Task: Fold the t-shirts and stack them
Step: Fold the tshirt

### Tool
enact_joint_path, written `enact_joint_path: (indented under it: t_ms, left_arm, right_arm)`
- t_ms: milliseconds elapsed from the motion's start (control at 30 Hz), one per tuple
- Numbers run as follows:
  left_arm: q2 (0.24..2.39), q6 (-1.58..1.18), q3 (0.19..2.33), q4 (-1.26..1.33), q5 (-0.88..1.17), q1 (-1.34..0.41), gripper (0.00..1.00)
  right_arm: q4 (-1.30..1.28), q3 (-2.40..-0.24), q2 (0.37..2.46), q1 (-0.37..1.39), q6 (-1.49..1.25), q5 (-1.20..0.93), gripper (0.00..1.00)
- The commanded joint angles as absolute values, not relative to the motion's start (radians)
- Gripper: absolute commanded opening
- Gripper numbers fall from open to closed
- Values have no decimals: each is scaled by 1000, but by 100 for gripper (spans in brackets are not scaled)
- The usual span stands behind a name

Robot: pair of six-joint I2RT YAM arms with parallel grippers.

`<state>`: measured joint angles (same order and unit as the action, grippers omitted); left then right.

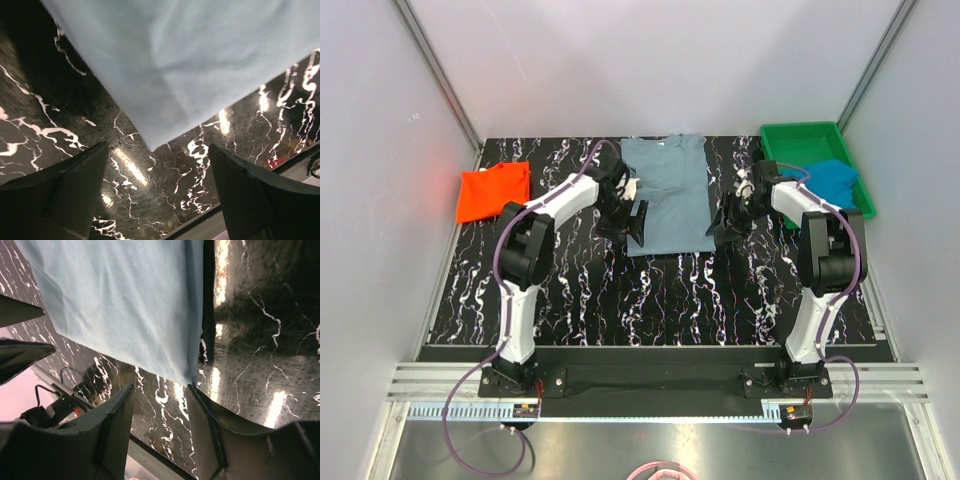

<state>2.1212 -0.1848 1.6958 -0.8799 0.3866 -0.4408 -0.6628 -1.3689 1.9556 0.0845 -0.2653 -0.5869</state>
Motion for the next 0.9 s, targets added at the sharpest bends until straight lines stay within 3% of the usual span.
enact_joint_path:
  t_ms: [0, 200, 867]
  left_arm:
    - [2141, -221, 1681, -867, 442, -442, 83]
    - [2197, -235, 1687, -851, 483, -442, 75]
    - [2206, -242, 1657, -845, 532, -443, 63]
  right_arm:
    - [-641, -1367, 1937, 87, -278, -658, 53]
    - [-657, -1390, 1979, 86, -273, -660, 52]
    - [-672, -1315, 2028, 95, -222, -621, 46]
